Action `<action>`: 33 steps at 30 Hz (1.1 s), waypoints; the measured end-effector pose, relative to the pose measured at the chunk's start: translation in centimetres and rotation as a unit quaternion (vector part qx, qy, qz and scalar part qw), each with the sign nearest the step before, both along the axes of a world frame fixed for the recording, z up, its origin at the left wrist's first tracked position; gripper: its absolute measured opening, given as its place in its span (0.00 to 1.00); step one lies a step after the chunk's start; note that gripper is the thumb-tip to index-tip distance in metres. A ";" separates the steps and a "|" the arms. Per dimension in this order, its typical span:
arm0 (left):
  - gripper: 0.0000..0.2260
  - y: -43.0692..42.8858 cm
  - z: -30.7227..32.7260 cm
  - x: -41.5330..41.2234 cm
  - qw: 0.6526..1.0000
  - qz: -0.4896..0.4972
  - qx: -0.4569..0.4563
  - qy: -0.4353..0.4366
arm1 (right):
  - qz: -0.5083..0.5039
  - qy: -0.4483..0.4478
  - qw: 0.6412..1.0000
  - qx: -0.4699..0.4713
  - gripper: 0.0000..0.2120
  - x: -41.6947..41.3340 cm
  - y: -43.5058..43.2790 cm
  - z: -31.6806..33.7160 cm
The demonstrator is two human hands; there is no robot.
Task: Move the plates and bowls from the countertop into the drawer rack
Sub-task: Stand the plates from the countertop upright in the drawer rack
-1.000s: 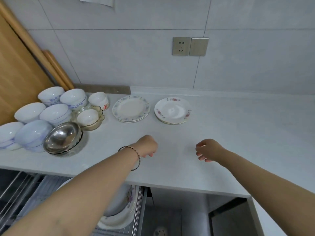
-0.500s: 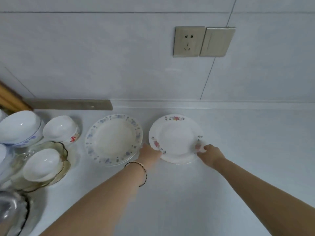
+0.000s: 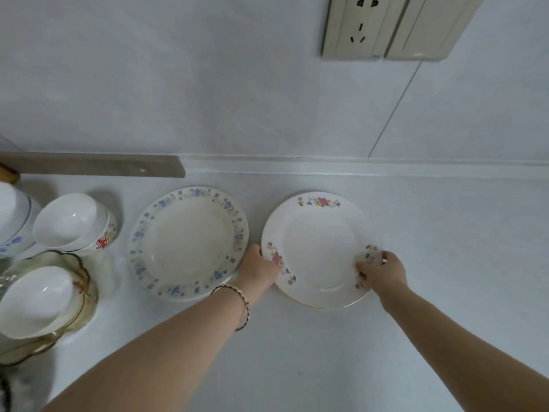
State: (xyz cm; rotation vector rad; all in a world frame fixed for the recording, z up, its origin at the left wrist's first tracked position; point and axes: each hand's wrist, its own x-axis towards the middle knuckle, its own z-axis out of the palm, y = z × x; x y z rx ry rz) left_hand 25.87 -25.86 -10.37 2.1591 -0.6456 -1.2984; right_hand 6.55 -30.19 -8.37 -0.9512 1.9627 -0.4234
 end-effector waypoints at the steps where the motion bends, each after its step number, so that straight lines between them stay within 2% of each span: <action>1: 0.09 0.5 0.5 -0.2 1.000 -0.003 0.001 0.004 | -0.004 -0.006 1.000 -0.006 0.20 -0.4 0.8 0.3; 6: 0.12 5.3 3.4 -2.0 0.998 -0.013 -0.005 0.056 | 0.012 -0.037 0.999 -0.018 0.18 -3.7 5.4 2.4; 10: 0.17 10.7 6.5 -4.8 0.998 -0.009 0.000 0.068 | 0.051 -0.058 0.996 -0.050 0.11 -6.5 10.1 5.2; 14: 0.11 17.1 8.4 -7.4 0.998 0.013 -0.029 0.062 | 0.084 -0.077 0.991 -0.076 0.11 -8.8 15.3 6.9; 19: 0.14 28.1 10.6 -11.3 0.993 0.073 -0.063 0.067 | 0.141 -0.098 0.982 -0.080 0.12 -12.0 24.1 7.7; 23: 0.08 36.8 11.6 -11.8 0.993 0.082 -0.053 0.063 | 0.195 -0.095 0.975 -0.057 0.13 -12.3 31.2 8.5; 28: 0.10 46.4 12.7 -9.9 0.992 0.098 0.005 0.080 | 0.250 -0.092 0.964 0.007 0.16 -9.7 39.6 8.1; 33: 0.14 54.2 10.7 -4.2 0.990 0.105 0.060 0.065 | 0.288 -0.089 0.951 0.069 0.22 -4.2 46.5 5.3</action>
